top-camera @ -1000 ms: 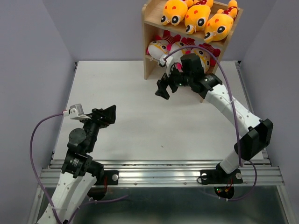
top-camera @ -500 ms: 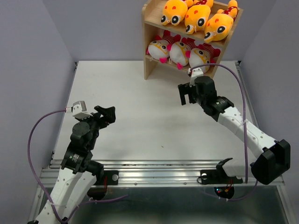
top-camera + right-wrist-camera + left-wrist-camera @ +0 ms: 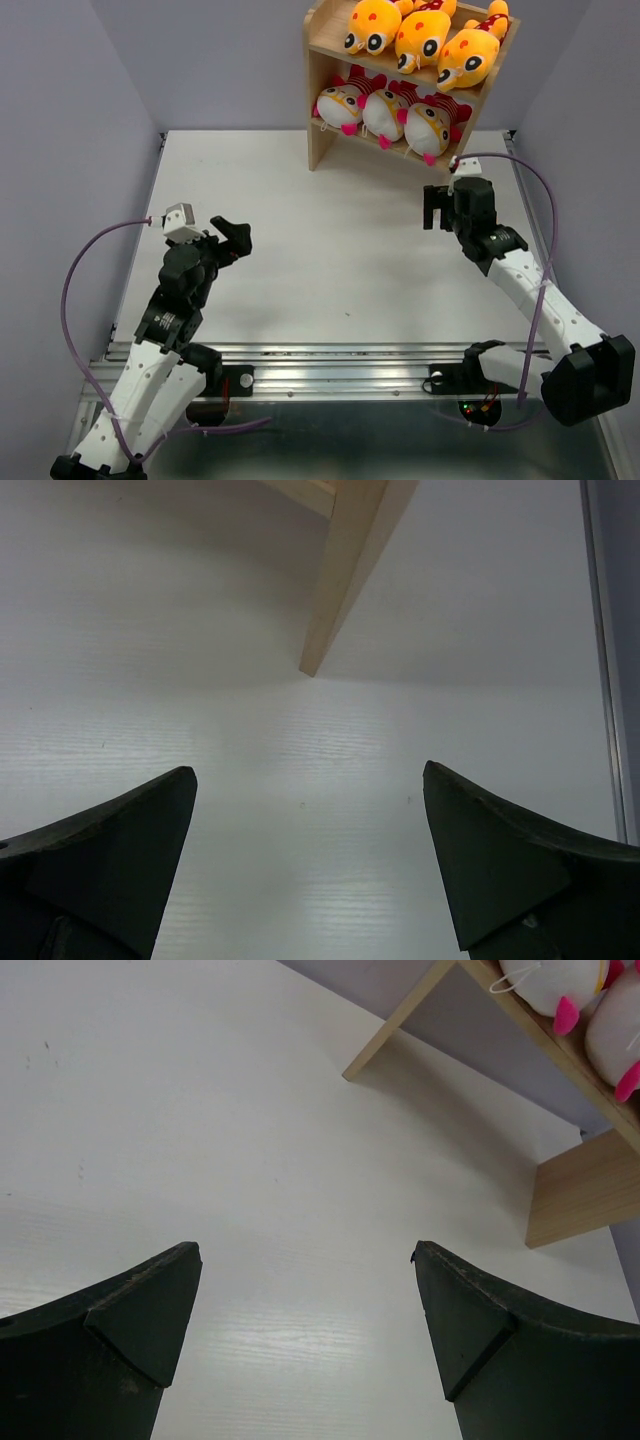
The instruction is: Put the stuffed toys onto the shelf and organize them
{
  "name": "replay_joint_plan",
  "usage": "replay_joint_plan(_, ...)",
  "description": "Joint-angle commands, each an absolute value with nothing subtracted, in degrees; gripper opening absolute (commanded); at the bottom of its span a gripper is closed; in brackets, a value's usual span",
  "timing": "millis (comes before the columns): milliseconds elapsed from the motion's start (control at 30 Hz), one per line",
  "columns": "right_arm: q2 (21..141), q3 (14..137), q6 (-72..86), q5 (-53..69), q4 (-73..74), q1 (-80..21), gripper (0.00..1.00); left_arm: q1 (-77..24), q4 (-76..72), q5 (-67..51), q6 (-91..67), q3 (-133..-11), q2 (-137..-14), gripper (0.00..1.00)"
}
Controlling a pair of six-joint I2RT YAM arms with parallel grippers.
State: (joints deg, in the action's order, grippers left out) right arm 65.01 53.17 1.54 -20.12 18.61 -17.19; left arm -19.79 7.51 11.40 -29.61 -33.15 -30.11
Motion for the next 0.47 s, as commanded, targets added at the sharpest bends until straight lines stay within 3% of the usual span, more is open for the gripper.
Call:
replay_joint_plan(0, 62.3, 51.9, 1.7, -19.8, 15.3, -15.7, 1.00, -19.9, 4.6, 11.9, -27.9, -36.1, -30.8, 0.99)
replay_joint_plan(433, 61.7, 50.5, 3.5, -19.8, 15.1, -14.6, 1.00, -19.8, 3.5, 10.7, -27.1, -36.0, -33.1, 0.99)
